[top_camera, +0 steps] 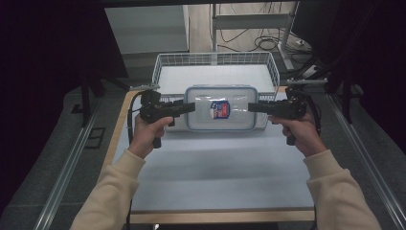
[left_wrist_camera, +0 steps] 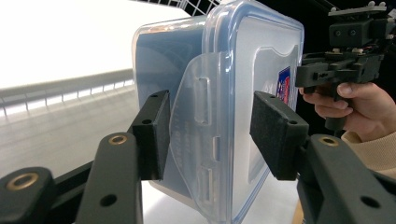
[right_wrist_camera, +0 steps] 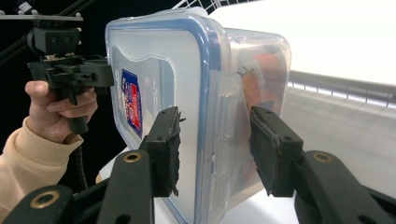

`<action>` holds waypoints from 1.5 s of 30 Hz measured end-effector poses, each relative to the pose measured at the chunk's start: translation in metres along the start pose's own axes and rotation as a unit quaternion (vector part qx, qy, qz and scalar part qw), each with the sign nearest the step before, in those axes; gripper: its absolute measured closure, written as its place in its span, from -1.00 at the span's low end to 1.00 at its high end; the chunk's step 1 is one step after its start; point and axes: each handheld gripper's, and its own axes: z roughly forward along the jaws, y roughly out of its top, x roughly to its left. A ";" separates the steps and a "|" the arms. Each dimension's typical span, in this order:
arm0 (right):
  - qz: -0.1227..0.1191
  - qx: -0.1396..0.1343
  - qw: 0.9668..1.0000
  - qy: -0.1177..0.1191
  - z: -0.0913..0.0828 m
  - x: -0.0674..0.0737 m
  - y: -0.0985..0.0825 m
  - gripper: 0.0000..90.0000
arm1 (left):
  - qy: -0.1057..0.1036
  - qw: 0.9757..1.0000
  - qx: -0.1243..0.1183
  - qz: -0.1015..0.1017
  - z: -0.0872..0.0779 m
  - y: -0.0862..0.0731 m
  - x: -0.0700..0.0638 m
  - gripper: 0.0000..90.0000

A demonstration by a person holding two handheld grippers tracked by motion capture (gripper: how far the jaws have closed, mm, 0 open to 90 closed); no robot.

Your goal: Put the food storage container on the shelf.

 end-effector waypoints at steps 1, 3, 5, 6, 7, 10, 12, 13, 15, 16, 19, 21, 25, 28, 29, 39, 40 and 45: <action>0.000 0.000 1.000 0.001 0.000 -0.001 0.002 0.21 | 0.001 1.000 0.000 0.001 0.000 0.003 0.001 0.10; 0.000 -0.001 1.000 0.002 0.002 -0.003 0.006 0.21 | 0.002 1.000 -0.001 0.005 0.001 0.008 0.002 0.10; 0.002 -0.002 1.000 0.002 0.003 -0.005 0.010 0.21 | 0.004 1.000 -0.002 0.004 0.003 0.013 0.004 0.10; 0.001 -0.002 1.000 0.003 0.004 -0.007 0.013 0.21 | 0.004 1.000 -0.002 0.004 0.003 0.015 0.005 0.10; 0.002 -0.001 1.000 0.003 0.004 -0.008 0.015 0.21 | 0.005 1.000 -0.003 0.004 0.004 0.018 0.005 0.10; 0.002 -0.002 1.000 0.004 0.006 -0.010 0.020 0.21 | 0.007 1.000 -0.004 0.006 0.004 0.024 0.007 0.10; -0.001 -0.002 1.000 0.005 0.008 -0.012 0.029 0.21 | 0.008 1.000 -0.005 0.009 0.005 0.030 0.009 0.10; -0.001 -0.002 1.000 0.005 0.008 -0.012 0.029 0.21 | 0.008 1.000 -0.005 0.009 0.005 0.030 0.009 0.10; -0.004 -0.002 1.000 0.004 0.009 -0.014 0.037 0.21 | 0.008 1.000 -0.007 0.007 0.006 0.035 0.012 0.10; -0.004 -0.002 1.000 0.004 0.009 -0.014 0.037 0.21 | 0.008 1.000 -0.007 0.007 0.006 0.035 0.012 0.10; -0.007 0.002 1.000 0.003 0.012 -0.016 0.046 0.21 | 0.007 1.000 -0.009 0.002 0.008 0.041 0.017 0.10; -0.008 0.004 1.000 0.001 0.014 -0.018 0.051 0.21 | 0.007 1.000 -0.012 0.000 0.009 0.044 0.020 0.09; -0.006 0.010 1.000 -0.001 0.019 -0.022 0.062 0.20 | 0.010 1.000 -0.016 -0.007 0.011 0.051 0.026 0.10; -0.006 0.013 1.000 -0.002 0.023 -0.026 0.069 0.20 | 0.010 1.000 -0.015 -0.009 0.013 0.054 0.029 0.10; -0.006 0.015 1.000 -0.002 0.025 -0.028 0.072 0.20 | 0.011 1.000 -0.014 -0.013 0.015 0.058 0.033 0.10; 0.005 0.021 1.000 -0.006 0.038 -0.043 0.099 0.19 | 0.008 1.000 -0.017 -0.019 0.026 0.084 0.057 0.10; 0.005 0.021 1.000 -0.006 0.038 -0.043 0.099 0.19 | 0.008 1.000 -0.017 -0.019 0.026 0.084 0.057 0.10; 0.021 0.028 0.999 -0.009 0.048 -0.058 0.110 0.19 | 0.008 0.999 -0.013 -0.031 0.035 0.090 0.071 0.10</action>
